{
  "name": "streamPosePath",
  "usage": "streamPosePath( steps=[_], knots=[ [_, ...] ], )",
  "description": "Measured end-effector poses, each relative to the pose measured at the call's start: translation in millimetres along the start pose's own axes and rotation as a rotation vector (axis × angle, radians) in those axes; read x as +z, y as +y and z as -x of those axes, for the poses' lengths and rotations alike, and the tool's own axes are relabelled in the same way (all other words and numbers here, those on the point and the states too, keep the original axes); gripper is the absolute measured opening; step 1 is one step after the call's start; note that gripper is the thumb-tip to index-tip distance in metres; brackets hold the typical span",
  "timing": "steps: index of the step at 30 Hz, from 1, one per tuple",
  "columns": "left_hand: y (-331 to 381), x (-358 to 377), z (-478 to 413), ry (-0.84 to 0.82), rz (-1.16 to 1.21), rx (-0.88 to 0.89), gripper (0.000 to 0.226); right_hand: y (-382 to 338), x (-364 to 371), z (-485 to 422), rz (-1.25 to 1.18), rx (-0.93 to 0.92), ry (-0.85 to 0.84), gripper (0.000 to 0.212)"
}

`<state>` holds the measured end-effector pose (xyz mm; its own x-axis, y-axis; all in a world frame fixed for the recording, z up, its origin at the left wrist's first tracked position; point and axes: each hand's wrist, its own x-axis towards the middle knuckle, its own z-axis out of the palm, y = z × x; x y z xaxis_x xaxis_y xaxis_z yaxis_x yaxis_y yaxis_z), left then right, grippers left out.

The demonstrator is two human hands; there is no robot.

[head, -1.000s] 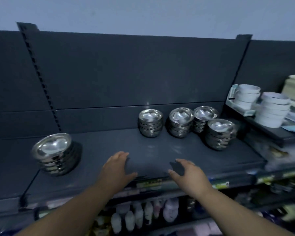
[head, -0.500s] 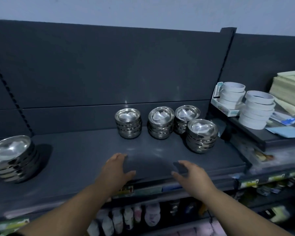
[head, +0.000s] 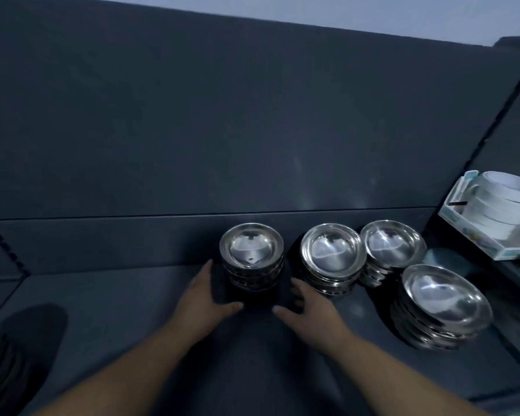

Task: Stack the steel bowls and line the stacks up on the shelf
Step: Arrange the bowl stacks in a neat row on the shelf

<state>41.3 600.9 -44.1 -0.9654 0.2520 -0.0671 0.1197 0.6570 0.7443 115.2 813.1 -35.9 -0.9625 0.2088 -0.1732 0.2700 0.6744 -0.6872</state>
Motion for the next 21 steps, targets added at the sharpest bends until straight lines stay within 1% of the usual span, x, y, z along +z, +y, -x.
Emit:
streamPosePath(
  steps=[2, 3, 5, 6, 9, 13, 17, 19, 21],
  knots=[
    [-3, 3, -10, -0.036, 0.119, 0.023, 0.117, -5, 8, -15, -0.110, -0.003, 0.008, 0.088],
    [-4, 5, -13, -0.063, 0.190, 0.023, 0.119, -5, 12, -23, -0.154, 0.002, 0.026, 0.096],
    [-8, 11, -18, -0.095, 0.310, 0.021, 0.123, -1, 17, -35, -0.214, 0.002, 0.040, 0.109],
    [-8, 14, -19, -0.106, 0.363, 0.024, 0.122, 1, 19, -40, -0.231, -0.006, 0.037, 0.111],
    [-4, 18, -17, -0.125, 0.498, 0.026, 0.113, 1, 20, -46, -0.289, -0.033, 0.018, 0.112],
    [-1, 19, -5, -0.095, 0.576, 0.037, 0.106, 1, 21, -41, -0.378, -0.077, -0.010, 0.109],
    [4, 16, 26, -0.055, 0.610, 0.041, 0.101, -5, 19, -17, -0.449, -0.117, -0.054, 0.093],
    [5, 14, 46, -0.027, 0.630, 0.033, 0.102, -4, 21, -5, -0.473, -0.147, -0.082, 0.092],
    [5, 13, 68, 0.024, 0.646, 0.011, 0.107, -3, 26, 8, -0.500, -0.178, -0.111, 0.092]
  ],
)
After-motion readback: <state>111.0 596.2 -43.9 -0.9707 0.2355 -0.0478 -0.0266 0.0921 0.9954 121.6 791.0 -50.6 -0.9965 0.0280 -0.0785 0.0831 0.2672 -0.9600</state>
